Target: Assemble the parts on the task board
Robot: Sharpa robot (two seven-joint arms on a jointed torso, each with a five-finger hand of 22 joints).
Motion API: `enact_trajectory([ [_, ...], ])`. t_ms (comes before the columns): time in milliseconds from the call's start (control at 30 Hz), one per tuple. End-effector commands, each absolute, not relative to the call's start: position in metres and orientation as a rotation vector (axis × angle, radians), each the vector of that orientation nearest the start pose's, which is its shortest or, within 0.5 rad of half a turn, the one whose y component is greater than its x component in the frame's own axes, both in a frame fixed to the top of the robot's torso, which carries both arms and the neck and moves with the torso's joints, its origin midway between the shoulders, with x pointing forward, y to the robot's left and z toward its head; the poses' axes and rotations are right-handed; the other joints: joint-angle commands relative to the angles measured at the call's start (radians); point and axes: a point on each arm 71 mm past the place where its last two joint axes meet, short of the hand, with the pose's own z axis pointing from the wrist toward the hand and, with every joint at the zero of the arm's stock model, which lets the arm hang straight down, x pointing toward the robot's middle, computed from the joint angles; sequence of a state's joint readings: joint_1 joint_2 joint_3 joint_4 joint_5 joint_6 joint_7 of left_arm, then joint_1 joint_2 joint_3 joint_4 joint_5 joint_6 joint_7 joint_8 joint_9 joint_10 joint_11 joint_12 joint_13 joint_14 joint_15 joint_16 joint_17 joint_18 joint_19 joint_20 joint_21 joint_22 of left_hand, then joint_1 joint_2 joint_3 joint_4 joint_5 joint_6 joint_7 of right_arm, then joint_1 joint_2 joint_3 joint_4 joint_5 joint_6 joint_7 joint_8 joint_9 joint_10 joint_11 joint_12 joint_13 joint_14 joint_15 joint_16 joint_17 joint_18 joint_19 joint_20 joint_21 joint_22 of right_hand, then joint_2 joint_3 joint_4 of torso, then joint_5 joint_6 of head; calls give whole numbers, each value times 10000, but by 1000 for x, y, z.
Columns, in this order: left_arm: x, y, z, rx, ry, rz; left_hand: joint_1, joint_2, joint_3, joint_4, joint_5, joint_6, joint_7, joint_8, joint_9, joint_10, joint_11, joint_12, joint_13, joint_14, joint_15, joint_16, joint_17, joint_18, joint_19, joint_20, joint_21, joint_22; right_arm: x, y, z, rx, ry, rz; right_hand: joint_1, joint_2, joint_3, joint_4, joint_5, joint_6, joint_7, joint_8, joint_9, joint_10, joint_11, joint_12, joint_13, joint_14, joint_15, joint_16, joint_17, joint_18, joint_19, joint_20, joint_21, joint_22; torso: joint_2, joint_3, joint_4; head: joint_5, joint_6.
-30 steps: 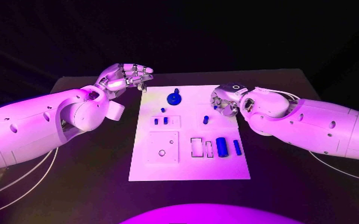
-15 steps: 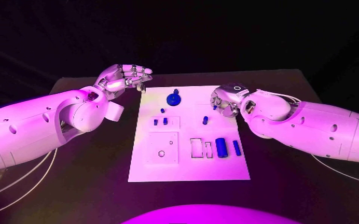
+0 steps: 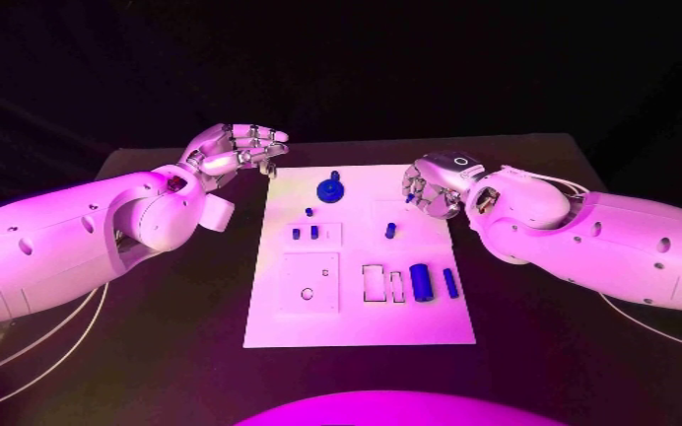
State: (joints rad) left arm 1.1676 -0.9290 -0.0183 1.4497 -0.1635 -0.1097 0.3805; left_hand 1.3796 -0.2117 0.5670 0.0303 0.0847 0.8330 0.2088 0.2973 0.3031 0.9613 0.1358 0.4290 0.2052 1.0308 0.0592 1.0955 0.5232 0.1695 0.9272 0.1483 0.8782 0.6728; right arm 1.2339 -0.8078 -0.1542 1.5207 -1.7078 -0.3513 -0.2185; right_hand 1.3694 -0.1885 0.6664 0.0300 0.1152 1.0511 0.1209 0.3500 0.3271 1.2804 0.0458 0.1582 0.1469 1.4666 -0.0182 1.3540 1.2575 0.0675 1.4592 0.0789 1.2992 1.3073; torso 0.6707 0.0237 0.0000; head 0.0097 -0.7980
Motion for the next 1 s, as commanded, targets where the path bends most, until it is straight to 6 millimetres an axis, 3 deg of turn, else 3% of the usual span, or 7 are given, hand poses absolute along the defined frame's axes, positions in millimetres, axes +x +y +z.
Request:
enact_trajectory([
  [33, 492, 262, -187, -9632, 15167, -15502, 8, 40, -60, -12, 7, -39, 0, -53, 5, -50, 5, -22, -10, -52, 5, -49, -9, 148, 32, 42, -42, -16, 469, -179, -198, -3466, 16116, 5079, -108, 36, 7, -46, -6, 86, -9, 42, 12, 77, 22, -48, 8, 427, -85, 39, 6, -161, 141, -3, 53, 1945, -7, 0, -10, 44, 7],
  [200, 493, 262, -188, -9635, 15179, -15502, 8, 40, -60, -12, 7, -39, 0, -53, 5, -50, 5, -22, -10, -52, 5, -49, -9, 148, 32, 42, -42, -16, 455, -161, -191, -3583, 16014, 5839, -127, 37, 4, -45, -11, 88, -10, 45, 19, 85, 21, -55, 8, 430, -86, 48, 16, -167, 153, -4, 85, 1954, -8, 9, -15, 109, 15],
  [400, 494, 261, -188, -9635, 15216, -15523, 8, 40, -60, -12, 7, -39, 0, -53, 5, -50, 5, -22, -10, -52, 5, -49, -9, 148, 32, 42, -42, -16, 438, -130, -187, -3974, 15930, 6789, -130, 37, 4, -47, -10, 87, -11, 45, 21, 87, 20, -58, 8, 428, -87, 40, 4, -165, 149, -4, 74, 1951, -4, 3, 12, 299, -32],
  [500, 494, 260, -189, -9636, 15241, -15535, 8, 40, -60, -12, 7, -39, 0, -53, 5, -50, 5, -22, -10, -52, 5, -49, -9, 148, 32, 42, -42, -16, 430, -113, -186, -4224, 15932, 7237, -136, 39, 4, -48, -6, 85, -10, 45, 24, 89, 20, -62, 7, 423, -87, 24, -20, -162, 144, -4, 59, 1948, -9, -20, 10, 459, -89],
  [733, 495, 257, -189, -9631, 15289, -15572, 22, 45, -73, -13, 11, -61, 8, -58, 5, -75, 13, -23, -12, -59, 11, -58, -14, 148, 38, 47, -63, -32, 418, -87, -194, -4576, 16128, 7932, -145, 42, 5, -49, 0, 81, -8, 44, 27, 90, 21, -69, 7, 423, -87, 21, -25, -158, 137, -5, 41, 1944, 1, -23, 14, 820, -183],
  [1000, 496, 252, -189, -9615, 15343, -15623, 22, 44, -78, -13, 12, -66, 10, -59, 6, -82, 14, -23, -12, -63, 13, -61, -15, 147, 37, 49, -69, -36, 410, -69, -213, -4726, 16507, 8354, -171, 59, 16, -64, 54, 55, 1, 36, 43, 94, 26, -102, 4, 418, -87, 6, -51, -157, 135, -6, 32, 1943, 9, -22, 15, 1073, -308],
])
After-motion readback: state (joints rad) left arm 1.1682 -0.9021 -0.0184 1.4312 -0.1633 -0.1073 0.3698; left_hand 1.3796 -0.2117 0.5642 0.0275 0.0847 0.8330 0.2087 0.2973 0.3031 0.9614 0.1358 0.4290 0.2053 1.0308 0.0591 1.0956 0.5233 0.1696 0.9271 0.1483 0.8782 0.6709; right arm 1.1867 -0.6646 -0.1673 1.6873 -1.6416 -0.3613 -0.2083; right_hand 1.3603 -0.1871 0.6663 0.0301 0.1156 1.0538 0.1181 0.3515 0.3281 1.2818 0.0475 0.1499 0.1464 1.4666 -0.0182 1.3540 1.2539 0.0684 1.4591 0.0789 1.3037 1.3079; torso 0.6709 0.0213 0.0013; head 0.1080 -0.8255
